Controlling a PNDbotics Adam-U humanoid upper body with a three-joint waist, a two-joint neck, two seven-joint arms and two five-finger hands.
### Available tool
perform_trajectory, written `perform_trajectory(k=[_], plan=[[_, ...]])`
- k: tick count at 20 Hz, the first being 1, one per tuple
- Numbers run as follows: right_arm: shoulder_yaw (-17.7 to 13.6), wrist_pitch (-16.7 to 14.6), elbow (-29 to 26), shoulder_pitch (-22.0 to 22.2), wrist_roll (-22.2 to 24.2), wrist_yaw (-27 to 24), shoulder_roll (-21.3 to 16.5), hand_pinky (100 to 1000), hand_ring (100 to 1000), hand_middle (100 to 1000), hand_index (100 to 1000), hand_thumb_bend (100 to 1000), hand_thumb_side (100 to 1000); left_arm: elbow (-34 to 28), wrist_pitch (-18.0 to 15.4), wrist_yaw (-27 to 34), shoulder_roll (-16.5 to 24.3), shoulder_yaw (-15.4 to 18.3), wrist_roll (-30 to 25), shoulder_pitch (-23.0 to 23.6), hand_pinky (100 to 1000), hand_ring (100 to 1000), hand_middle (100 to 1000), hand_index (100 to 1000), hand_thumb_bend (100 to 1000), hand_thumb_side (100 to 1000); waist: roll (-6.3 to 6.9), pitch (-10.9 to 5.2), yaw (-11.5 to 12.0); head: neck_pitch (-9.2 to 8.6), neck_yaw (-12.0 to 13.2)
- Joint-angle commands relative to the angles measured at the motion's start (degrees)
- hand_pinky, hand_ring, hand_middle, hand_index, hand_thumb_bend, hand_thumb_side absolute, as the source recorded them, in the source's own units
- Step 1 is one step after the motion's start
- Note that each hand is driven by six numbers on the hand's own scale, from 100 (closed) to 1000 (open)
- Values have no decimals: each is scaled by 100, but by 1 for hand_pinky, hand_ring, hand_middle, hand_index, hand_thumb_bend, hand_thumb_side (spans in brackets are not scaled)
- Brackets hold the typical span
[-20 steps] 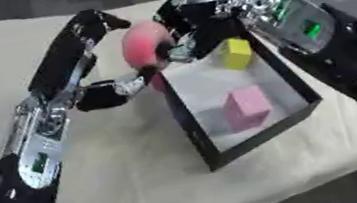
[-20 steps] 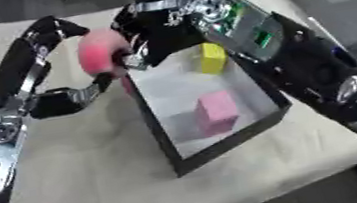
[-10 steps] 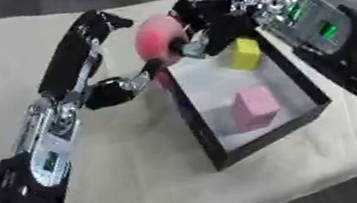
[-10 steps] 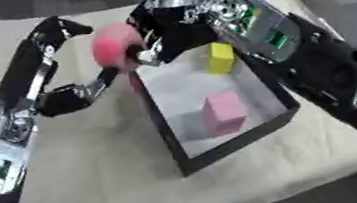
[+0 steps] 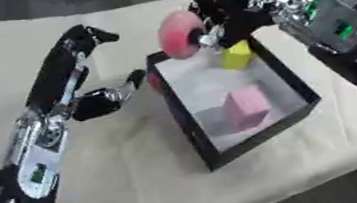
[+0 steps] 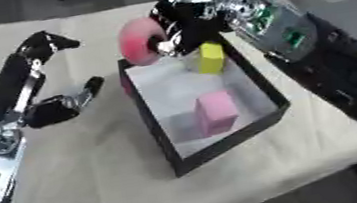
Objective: Pick up the objects with one hand, pass them to the other hand, and then place them into the box on the other side of the table.
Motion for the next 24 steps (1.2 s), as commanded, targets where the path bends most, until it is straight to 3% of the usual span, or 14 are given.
perform_trajectory(k=[1,11,16,21,24], plan=[[-208,1,119,86,-217,85,-269,689,711,383,581,100,100,-115,-17,22,95,15,28,-53,961,792,669,788,446,703,97,-166,-43,-11,-94],[-371,29,987,330,-665,969,-222,712,698,380,566,231,100,-74,-64,-19,123,25,67,-13,961,791,669,792,450,703,114,-181,-93,-11,-281],[-328,-107,1184,350,-695,1384,-153,720,703,393,580,233,100,-66,-62,-22,117,32,72,-10,961,791,669,792,449,707,119,-176,-86,-11,-320],[-289,-241,1181,374,-502,1605,-130,728,730,486,688,289,100,-53,-48,-24,104,40,76,-17,963,793,673,796,447,708,120,-177,-84,-11,-329],[-292,-198,1206,393,-422,1681,-115,754,785,620,812,337,100,-45,-46,-29,93,37,80,-15,963,795,677,799,447,711,118,-172,-91,-11,-317]])
